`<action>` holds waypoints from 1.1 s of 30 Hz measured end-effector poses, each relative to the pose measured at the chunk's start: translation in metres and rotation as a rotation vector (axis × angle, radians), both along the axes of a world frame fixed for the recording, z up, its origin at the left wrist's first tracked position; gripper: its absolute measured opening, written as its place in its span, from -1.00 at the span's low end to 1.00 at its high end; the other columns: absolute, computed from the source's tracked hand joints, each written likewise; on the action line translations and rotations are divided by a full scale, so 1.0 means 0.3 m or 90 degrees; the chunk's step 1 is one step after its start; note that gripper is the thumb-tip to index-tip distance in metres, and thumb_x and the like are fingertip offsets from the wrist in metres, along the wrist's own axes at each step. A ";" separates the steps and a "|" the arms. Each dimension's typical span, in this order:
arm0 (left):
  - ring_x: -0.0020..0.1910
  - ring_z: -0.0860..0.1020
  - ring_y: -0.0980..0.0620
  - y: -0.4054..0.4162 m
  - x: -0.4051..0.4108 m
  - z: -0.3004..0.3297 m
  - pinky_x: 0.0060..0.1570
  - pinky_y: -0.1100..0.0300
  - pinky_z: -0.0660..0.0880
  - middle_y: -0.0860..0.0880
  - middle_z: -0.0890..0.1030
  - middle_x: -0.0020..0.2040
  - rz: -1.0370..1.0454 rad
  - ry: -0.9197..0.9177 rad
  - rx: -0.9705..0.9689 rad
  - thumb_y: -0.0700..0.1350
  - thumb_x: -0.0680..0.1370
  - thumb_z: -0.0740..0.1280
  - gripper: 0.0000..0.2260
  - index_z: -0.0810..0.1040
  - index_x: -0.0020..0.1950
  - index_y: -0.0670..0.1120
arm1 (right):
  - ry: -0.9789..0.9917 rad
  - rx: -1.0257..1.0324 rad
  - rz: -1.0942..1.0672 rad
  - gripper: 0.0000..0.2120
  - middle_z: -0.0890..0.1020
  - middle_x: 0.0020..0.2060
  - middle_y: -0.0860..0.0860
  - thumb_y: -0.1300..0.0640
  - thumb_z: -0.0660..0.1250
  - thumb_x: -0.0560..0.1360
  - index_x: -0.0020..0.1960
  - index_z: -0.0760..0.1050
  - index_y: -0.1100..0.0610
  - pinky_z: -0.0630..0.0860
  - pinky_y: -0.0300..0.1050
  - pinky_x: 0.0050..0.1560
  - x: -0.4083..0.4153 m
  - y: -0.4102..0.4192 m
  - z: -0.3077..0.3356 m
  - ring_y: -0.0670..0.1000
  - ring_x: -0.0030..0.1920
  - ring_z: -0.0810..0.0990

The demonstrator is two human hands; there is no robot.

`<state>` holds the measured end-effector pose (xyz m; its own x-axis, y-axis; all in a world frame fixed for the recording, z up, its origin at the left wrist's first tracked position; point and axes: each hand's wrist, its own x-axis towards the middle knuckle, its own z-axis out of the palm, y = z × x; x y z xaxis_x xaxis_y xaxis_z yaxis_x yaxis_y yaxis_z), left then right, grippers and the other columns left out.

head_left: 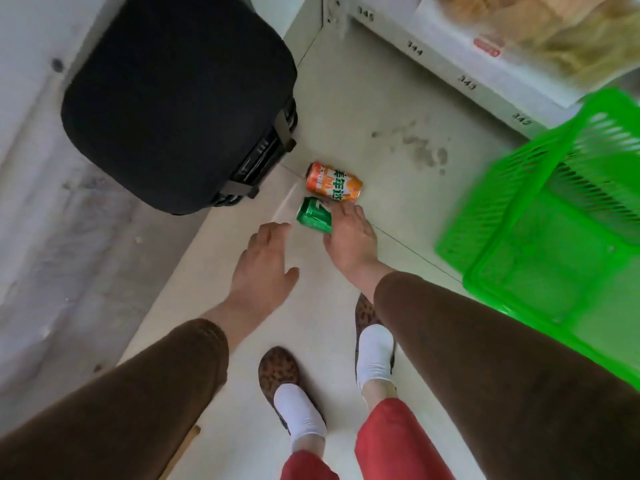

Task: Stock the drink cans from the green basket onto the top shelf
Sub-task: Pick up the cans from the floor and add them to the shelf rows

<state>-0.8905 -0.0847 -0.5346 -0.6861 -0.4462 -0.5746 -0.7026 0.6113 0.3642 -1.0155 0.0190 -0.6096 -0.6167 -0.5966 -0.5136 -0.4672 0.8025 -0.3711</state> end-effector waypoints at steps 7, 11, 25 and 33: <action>0.35 0.36 -0.06 -0.007 0.050 -0.115 0.34 0.03 0.39 -0.06 0.35 0.38 0.021 0.042 0.015 -0.17 0.46 0.43 -0.38 0.27 0.47 -0.09 | 0.086 0.073 0.030 -0.34 0.42 0.27 0.08 -0.10 0.52 0.40 0.39 0.39 0.11 0.42 -0.01 0.23 0.077 -0.008 -0.136 0.13 0.28 0.38; 0.34 0.37 -0.07 -0.015 0.069 -0.127 0.32 0.03 0.39 -0.06 0.35 0.37 0.016 0.034 0.018 -0.17 0.45 0.43 -0.39 0.28 0.46 -0.08 | 0.012 0.129 0.039 -0.33 0.44 0.29 0.08 -0.10 0.52 0.40 0.39 0.37 0.10 0.42 -0.02 0.24 0.104 -0.008 -0.191 0.13 0.29 0.38; 0.30 0.40 -0.10 0.073 -0.139 0.567 0.26 0.03 0.41 -0.05 0.33 0.37 0.050 0.097 0.042 -0.14 0.46 0.42 -0.42 0.29 0.44 -0.05 | -0.088 -0.193 -0.378 -0.39 0.59 0.02 -0.02 -0.10 0.61 0.26 0.05 0.26 -0.01 0.45 -0.03 -0.18 -0.154 0.127 0.687 0.10 -0.04 0.60; 0.33 0.35 -0.11 0.137 -0.411 1.451 0.22 -0.01 0.44 -0.09 0.35 0.32 -0.001 0.281 0.012 -0.12 0.40 0.42 -0.39 0.31 0.42 -0.07 | -0.083 -0.445 -0.517 -0.37 0.62 0.02 -0.19 -0.07 0.64 0.30 0.22 0.36 -0.01 0.52 -0.17 -0.05 -0.309 0.234 1.686 -0.10 -0.02 0.63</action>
<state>-1.0138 -0.0436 -0.0994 -0.8680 -0.4381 -0.2338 -0.4766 0.6025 0.6402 -1.1081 0.0893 -0.1038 -0.9255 -0.2197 -0.3085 0.1858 0.4463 -0.8754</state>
